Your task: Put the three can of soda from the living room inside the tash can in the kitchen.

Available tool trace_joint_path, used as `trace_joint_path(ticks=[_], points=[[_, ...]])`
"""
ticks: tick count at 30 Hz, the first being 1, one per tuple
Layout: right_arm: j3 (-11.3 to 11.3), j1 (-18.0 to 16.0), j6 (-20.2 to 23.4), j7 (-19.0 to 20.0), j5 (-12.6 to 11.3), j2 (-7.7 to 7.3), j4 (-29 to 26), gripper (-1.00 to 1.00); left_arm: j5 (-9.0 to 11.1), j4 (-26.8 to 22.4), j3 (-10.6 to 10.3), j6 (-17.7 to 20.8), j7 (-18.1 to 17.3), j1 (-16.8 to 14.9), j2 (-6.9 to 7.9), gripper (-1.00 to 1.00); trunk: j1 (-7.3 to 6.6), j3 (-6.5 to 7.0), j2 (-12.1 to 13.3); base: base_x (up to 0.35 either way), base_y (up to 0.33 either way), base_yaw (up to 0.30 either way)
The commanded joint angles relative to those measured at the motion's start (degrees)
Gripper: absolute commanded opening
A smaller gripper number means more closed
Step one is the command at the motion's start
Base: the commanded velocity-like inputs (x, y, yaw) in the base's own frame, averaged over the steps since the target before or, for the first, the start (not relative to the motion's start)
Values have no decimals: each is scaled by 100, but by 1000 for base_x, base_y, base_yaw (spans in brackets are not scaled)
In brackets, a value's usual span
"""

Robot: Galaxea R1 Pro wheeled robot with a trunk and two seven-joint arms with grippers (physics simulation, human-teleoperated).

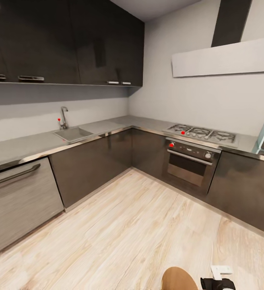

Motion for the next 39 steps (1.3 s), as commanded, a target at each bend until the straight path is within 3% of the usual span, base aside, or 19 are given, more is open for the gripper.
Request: trace_joint_path(ticks=[1, 17, 25, 39], points=[[0, 0, 0, 0, 0, 0, 0, 100, 0, 0, 0, 0, 0, 0, -1, 100, 0, -10, 0, 0, 0, 0], [0, 0, 0, 0, 0, 0, 0, 100, -1, 0, 0, 0, 0, 0, -2, 100, 0, -157, 0, 12, 0, 0], [0, -1, 0, 0, 0, 0, 0, 100, -1, 0, 6, 0, 0, 0, -2, 100, 0, -177, 0, 190, 0, 0], [8, 1, 0, 0, 8, 0, 0, 100, -1, 0, 9, -1, 0, 0, -2, 100, 0, -258, 0, 21, 0, 0]])
